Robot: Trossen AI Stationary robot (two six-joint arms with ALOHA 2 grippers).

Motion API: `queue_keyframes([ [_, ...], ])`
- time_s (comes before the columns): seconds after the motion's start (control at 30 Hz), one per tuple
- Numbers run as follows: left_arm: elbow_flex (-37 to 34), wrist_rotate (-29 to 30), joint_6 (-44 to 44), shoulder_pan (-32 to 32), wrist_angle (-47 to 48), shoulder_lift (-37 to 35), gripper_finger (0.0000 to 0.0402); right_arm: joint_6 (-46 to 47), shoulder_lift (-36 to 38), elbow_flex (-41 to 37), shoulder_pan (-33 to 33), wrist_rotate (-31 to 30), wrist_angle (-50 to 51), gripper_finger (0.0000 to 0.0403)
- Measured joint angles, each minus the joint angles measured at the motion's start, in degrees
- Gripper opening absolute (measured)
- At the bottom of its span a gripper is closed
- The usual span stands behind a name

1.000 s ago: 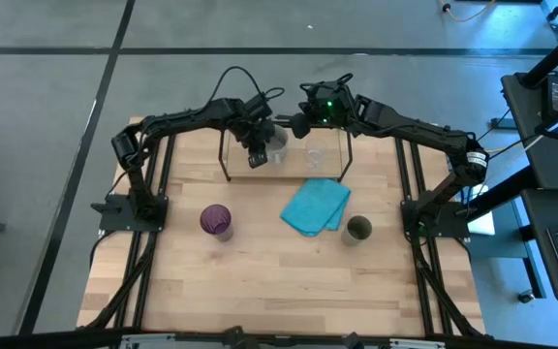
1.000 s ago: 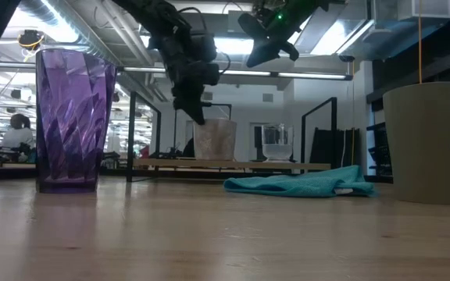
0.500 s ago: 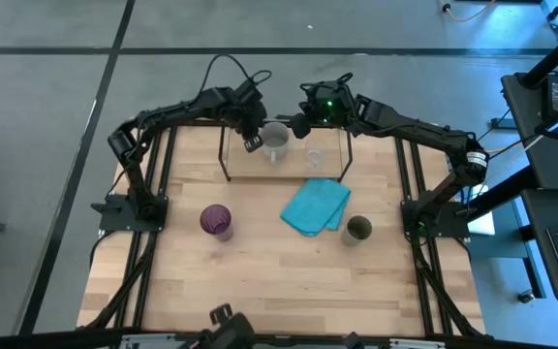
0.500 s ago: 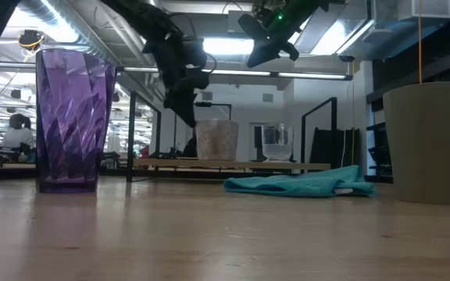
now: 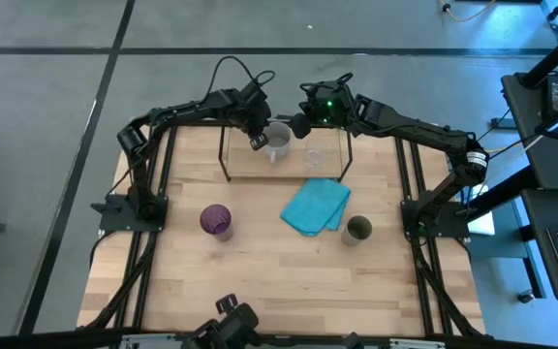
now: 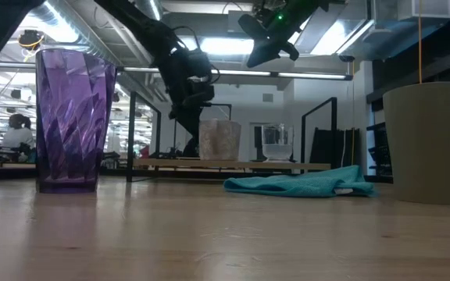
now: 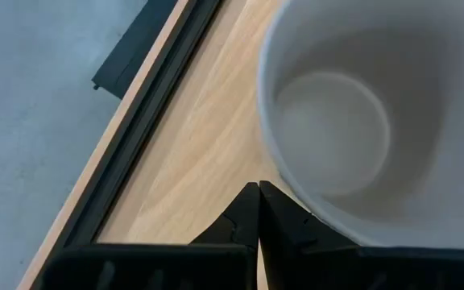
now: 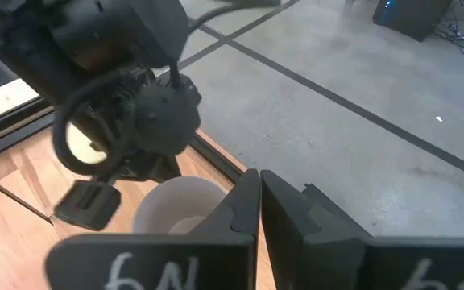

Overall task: Stack small to large cups/mugs on shelf
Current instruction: Put the gray mug on the shelf

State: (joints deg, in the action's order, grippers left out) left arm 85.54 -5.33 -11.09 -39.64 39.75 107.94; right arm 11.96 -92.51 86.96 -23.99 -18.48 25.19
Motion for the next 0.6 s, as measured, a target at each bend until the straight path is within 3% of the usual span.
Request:
queue_keyframes([
  [0.37,0.0,0.09,-0.07,-2.25,-2.66,0.33,0.0,1.2,0.0,0.0,0.0,0.0,0.7,0.0017],
  [0.6,0.0,-4.91,-0.07,-2.61,-6.08,0.33,0.0,1.18,0.0,0.0,0.0,0.0,0.68,0.0017],
])
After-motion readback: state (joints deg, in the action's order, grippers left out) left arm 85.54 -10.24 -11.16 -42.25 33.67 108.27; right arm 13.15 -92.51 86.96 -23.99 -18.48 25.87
